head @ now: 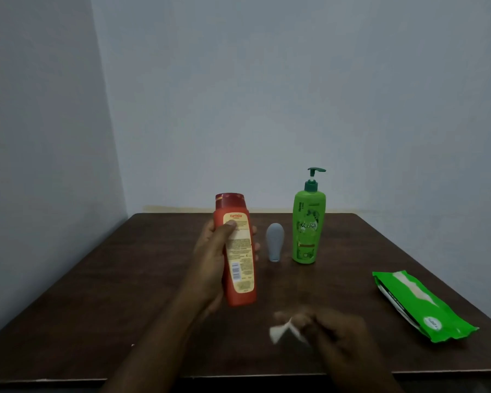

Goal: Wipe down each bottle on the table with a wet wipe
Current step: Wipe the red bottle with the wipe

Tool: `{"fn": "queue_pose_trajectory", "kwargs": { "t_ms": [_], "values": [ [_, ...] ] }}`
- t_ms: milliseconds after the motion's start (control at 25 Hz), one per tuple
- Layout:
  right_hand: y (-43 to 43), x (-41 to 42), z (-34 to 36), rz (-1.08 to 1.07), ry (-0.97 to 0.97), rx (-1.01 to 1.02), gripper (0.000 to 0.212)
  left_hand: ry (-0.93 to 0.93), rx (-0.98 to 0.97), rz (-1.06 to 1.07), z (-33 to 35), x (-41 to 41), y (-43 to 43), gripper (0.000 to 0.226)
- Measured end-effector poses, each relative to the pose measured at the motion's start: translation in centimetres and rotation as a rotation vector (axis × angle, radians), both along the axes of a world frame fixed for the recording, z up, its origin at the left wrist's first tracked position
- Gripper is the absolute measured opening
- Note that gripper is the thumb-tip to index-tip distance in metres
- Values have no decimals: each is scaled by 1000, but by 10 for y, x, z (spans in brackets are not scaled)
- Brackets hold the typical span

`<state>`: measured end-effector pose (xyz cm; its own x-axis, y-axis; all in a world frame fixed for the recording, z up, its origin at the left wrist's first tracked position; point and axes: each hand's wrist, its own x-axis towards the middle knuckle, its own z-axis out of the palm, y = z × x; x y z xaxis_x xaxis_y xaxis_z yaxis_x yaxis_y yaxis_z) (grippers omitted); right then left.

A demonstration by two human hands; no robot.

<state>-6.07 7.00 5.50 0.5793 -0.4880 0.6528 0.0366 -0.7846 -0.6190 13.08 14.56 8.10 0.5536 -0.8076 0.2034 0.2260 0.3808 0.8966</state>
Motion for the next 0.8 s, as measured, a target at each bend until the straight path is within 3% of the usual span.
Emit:
{"fn": "queue_pose_trajectory", "kwargs": {
  "t_ms": [40, 120, 240, 360, 560, 800],
  "values": [
    [-3, -13, -30, 8, -31, 171, 19, -60, 10, 28, 1, 4, -11, 31],
    [-21, -18, -41, -107, -142, 222, 24, -179, 58, 89, 1, 16, -33, 35],
    [-34, 1, -62, -176, -131, 317, 28, -334, 129, 127, -7, 31, -61, 44],
    [-62, -5, -79, -145, -94, 472, 20, -375, 198, 89, -27, 45, -83, 44],
    [-54, -7, -81, -59, 15, 500, 21, -341, 334, 76, -54, 63, -92, 34],
    [-45, -9, -76, -53, 24, 442, 24, -511, 512, 139, -79, 67, -88, 51]
  ]
}}
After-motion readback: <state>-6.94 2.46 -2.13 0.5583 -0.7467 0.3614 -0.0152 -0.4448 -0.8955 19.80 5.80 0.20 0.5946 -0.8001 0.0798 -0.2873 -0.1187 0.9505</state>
